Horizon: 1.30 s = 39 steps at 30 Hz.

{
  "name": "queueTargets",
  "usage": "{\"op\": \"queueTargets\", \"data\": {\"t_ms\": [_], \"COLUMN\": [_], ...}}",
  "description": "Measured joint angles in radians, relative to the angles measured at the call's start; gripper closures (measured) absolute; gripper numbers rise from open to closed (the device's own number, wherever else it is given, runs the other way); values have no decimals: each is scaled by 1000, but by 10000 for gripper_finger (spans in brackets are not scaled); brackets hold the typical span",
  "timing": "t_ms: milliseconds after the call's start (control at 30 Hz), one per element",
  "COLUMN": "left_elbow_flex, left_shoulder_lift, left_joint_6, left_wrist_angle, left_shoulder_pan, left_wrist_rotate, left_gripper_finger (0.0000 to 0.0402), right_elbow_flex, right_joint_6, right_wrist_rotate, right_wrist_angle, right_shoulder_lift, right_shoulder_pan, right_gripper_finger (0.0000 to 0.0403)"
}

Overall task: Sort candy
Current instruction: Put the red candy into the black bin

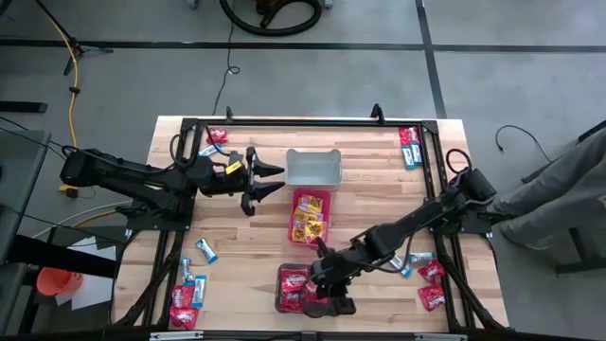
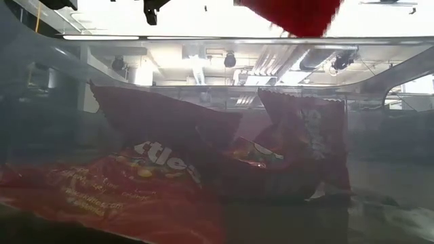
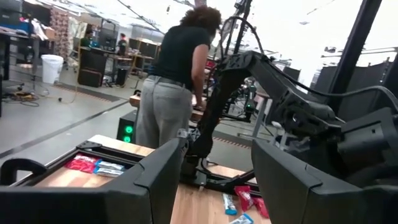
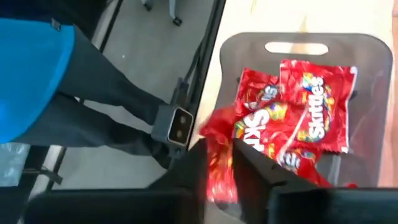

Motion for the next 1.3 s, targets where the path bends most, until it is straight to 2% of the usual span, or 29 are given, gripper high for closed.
{"op": "queueTargets", "data": {"t_ms": [167,267,400,500,600,733,800,900,967,1067,1300], "left_elbow_flex": [0,0,0,0,0,0,0,0,0,0,0], "left_shoulder_lift": [0,0,0,0,0,0,0,0,0,0,0], "left_joint_6": [2,2,2,2,3,3,3,4,13,30,32], "left_wrist_angle": [0,0,0,0,0,0,0,0,0,0,2], "left_shoulder_pan": [0,0,0,0,0,0,0,0,0,0,0], "left_wrist_rotate": [19,20,21,20,20,20,17,14,14,14,3], "left_gripper_finger": [218,218,218,218,218,218,218,218,218,218,218], "right_elbow_flex": [60,112,215,214,113,-154,-287,-426,-478,-541,-633], "right_joint_6": [-46,-102,-34,-19,73,354,512,643,655,648,563], "right_wrist_rotate": [20,18,27,52,89,93,27,-118,-171,-197,-197], "right_wrist_angle": [-104,-218,-538,-714,-780,-766,-754,-695,-680,-689,-677], "right_shoulder_lift": [1,2,0,-31,-130,-321,-404,-473,-479,-466,-419], "right_shoulder_pan": [0,-8,-36,-35,13,101,151,207,231,261,298], "right_gripper_finger": [227,178,158,156,156,156,156,156,156,156,156]}}
